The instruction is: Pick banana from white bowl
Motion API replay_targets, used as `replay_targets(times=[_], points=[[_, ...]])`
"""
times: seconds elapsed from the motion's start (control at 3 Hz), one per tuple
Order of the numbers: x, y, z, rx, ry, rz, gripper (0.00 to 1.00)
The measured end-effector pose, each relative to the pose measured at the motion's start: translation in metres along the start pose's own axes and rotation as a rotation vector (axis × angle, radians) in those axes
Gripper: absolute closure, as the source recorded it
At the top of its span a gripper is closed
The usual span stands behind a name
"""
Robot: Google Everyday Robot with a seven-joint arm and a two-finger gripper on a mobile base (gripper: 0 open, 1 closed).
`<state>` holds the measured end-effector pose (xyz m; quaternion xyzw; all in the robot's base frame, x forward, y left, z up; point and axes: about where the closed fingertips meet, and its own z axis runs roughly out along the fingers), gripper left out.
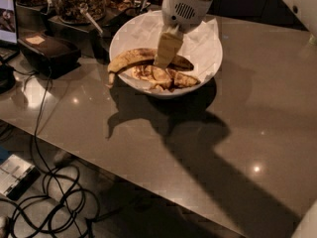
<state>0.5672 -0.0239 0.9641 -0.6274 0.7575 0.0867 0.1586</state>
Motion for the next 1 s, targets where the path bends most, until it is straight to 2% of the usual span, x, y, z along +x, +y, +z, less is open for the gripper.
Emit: replay_targets(times=[0.33, 0.67, 1.0], points=[[0.000, 0.000, 0.000, 0.000, 0.000, 0.000, 1.00], [-0.027, 0.054, 0.000, -0.016, 0.047, -0.060, 1.00], [-0.028, 0.053, 0.001, -0.011, 0.041, -0.060, 1.00]])
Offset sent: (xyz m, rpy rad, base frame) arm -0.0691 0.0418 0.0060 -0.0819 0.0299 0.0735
